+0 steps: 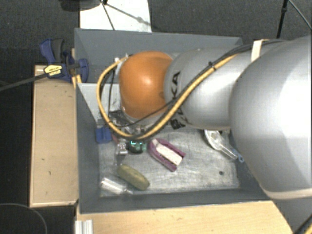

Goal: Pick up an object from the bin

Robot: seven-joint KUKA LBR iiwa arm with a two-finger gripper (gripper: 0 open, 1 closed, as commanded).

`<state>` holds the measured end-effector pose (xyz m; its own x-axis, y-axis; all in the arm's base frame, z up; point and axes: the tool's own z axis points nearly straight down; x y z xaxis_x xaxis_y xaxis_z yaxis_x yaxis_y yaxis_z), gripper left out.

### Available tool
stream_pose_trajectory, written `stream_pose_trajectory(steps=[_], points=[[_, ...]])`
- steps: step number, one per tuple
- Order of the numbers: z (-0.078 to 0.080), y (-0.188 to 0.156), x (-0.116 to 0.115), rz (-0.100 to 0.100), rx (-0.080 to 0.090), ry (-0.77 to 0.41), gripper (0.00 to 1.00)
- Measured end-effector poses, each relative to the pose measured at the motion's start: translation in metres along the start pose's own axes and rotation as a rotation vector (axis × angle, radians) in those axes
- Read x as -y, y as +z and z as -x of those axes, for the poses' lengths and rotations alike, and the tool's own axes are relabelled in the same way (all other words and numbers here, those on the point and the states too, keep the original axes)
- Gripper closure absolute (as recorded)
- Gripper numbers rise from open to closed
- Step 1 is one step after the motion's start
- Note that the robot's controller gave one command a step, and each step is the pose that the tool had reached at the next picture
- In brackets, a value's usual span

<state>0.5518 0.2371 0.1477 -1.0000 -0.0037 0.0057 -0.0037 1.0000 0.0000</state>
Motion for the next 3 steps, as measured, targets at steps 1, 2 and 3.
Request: stream_pose_trajectory(steps=[1, 2, 3], points=[[0.033, 0.064, 0.124, -0.005, 0.005, 0.030, 0.00], [0.032, 0.072, 0.160, 0.008, 0.013, 0.112, 0.00], [0.009, 0.073, 0.196, 0.007, 0.018, 0.322, 0.00]])
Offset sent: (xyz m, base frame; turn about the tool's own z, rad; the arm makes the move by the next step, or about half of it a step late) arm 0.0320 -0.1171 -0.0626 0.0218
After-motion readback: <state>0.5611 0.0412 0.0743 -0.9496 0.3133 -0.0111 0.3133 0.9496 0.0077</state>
